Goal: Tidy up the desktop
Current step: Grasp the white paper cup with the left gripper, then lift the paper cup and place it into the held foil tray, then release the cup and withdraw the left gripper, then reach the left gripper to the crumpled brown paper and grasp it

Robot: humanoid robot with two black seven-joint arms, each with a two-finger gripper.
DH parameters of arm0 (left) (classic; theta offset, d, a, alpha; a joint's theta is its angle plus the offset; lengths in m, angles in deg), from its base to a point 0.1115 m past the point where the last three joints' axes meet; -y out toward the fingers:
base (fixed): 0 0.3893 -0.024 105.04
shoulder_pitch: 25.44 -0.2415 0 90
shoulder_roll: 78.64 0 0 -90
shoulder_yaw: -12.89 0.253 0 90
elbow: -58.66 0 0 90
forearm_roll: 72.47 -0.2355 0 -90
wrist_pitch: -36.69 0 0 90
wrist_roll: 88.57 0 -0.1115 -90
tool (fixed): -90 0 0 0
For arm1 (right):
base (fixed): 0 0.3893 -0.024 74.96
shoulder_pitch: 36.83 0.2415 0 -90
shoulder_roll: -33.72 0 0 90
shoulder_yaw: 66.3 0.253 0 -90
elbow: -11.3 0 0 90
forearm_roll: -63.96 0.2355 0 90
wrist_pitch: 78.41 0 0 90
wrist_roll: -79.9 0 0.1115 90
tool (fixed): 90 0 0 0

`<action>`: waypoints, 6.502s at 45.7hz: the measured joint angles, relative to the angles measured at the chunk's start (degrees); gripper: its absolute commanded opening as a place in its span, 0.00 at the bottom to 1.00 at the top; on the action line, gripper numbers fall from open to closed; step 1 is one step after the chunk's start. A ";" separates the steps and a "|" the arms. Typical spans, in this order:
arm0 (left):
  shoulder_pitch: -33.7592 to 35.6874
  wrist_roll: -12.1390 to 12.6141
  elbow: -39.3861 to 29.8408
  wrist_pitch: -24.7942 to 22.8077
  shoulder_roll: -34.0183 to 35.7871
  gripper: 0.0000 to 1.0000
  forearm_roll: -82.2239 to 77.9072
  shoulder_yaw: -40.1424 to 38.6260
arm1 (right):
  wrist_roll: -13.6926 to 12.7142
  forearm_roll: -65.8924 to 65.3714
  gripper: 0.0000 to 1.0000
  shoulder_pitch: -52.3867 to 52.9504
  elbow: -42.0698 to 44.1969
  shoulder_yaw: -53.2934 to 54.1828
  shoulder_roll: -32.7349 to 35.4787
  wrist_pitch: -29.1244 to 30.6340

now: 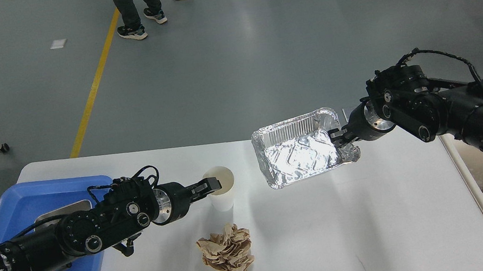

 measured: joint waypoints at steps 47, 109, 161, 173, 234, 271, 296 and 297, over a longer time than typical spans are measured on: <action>14.96 -3.54 -12.94 -3.47 17.43 0.00 1.72 9.89 | -0.02 0.47 0.00 -0.35 0.10 -0.03 -0.56 -0.09; 37.25 -6.17 3.51 -15.97 -4.21 0.00 3.49 18.07 | 0.06 1.26 0.00 0.41 -0.53 0.00 -0.55 -0.07; 29.53 -5.48 25.49 -14.26 -25.97 0.46 3.70 19.72 | 0.01 1.70 0.00 1.41 -2.71 0.00 -0.46 -0.08; 29.04 -5.57 25.60 -11.21 -26.96 0.61 3.74 17.31 | 0.05 1.87 0.00 1.36 -2.71 0.02 -0.44 -0.08; 23.37 -5.31 -14.76 -7.27 28.48 0.91 3.80 8.14 | 0.69 7.50 0.00 0.46 -2.71 -0.09 0.51 0.47; 7.32 -9.12 -42.79 5.52 61.91 0.91 -7.45 8.01 | 0.62 7.42 0.00 0.40 -2.80 -0.18 0.82 0.30; 4.78 -9.72 -43.14 4.36 55.64 0.91 -7.89 8.25 | 0.51 7.24 0.00 0.91 -2.80 -0.18 0.74 0.27; 4.70 -9.65 -42.89 4.30 54.61 0.91 -7.88 8.25 | 0.50 7.23 0.00 0.90 -2.80 -0.18 0.75 0.27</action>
